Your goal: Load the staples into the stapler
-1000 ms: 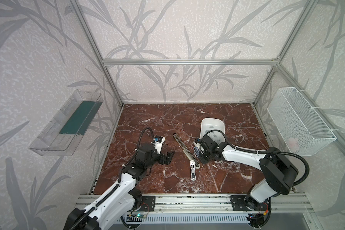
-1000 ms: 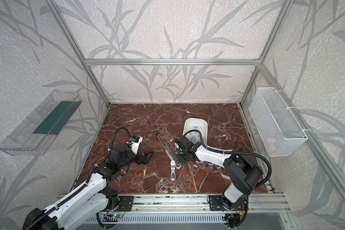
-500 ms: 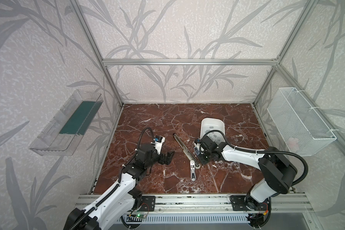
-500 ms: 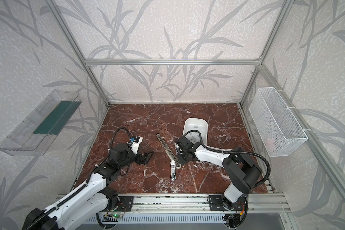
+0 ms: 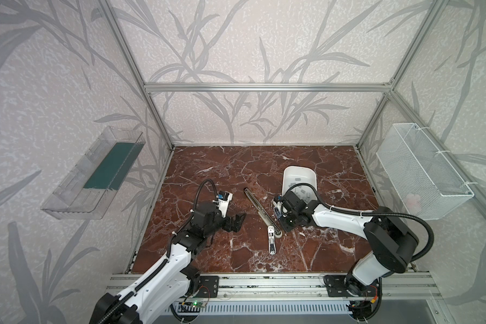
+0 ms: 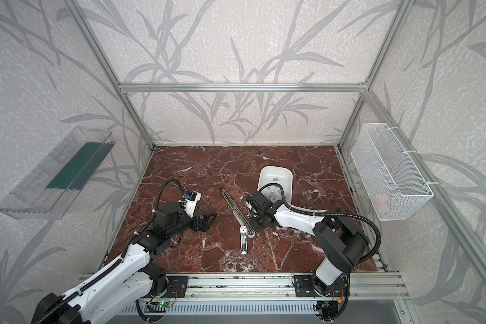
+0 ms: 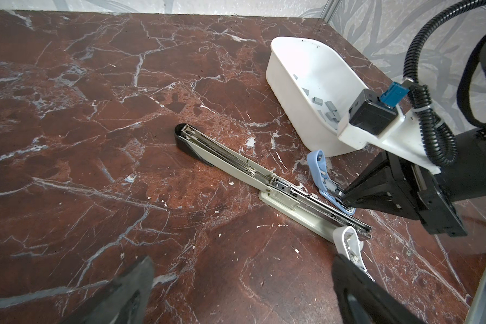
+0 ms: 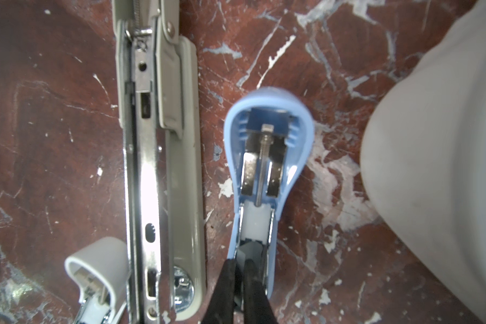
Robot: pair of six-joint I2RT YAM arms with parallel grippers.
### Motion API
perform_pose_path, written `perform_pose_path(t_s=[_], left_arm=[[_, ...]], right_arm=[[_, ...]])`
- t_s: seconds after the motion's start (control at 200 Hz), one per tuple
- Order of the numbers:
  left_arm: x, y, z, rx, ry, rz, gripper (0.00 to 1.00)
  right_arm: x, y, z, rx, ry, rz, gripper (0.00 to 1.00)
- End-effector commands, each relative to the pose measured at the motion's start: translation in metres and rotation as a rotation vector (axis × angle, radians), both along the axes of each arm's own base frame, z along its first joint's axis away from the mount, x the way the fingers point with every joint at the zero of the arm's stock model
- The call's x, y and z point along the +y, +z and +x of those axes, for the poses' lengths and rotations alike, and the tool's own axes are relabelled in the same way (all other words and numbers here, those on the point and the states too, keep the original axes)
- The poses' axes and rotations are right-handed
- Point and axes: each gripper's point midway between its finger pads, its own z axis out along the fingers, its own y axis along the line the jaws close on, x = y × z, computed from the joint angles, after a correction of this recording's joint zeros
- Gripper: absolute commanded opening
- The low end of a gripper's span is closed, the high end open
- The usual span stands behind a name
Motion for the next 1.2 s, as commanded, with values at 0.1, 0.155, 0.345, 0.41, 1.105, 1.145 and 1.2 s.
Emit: perform_pose_path(t_s=[0.1, 0.155, 0.345, 0.41, 1.105, 1.145, 1.2], left_arm=[[-0.001, 0.001, 0.000, -0.013, -0.011, -0.006, 0.99], [-0.001, 0.001, 0.000, -0.012, -0.013, -0.004, 0.99], [-0.001, 0.001, 0.000, -0.013, -0.011, -0.003, 0.99], [-0.001, 0.001, 0.000, -0.013, -0.011, -0.003, 0.99], [0.000, 0.002, 0.001, -0.018, -0.006, -0.004, 0.99], [0.000, 0.001, 0.002, -0.020, -0.001, 0.001, 0.99], [0.001, 0.000, 0.003, -0.020, 0.001, 0.005, 0.99]], right_arm=[[0.001, 0.007, 0.000, -0.011, 0.000, 0.024, 0.12], [0.001, 0.007, 0.000, -0.012, 0.001, 0.025, 0.13], [0.002, 0.008, 0.000, -0.013, 0.003, 0.031, 0.07], [0.002, 0.010, 0.000, -0.019, 0.001, 0.034, 0.07], [-0.006, 0.075, 0.029, -0.120, -0.098, 0.176, 0.09], [-0.011, 0.085, 0.039, -0.118, -0.136, 0.228, 0.09], [-0.023, 0.095, 0.059, -0.126, -0.217, 0.280, 0.09]])
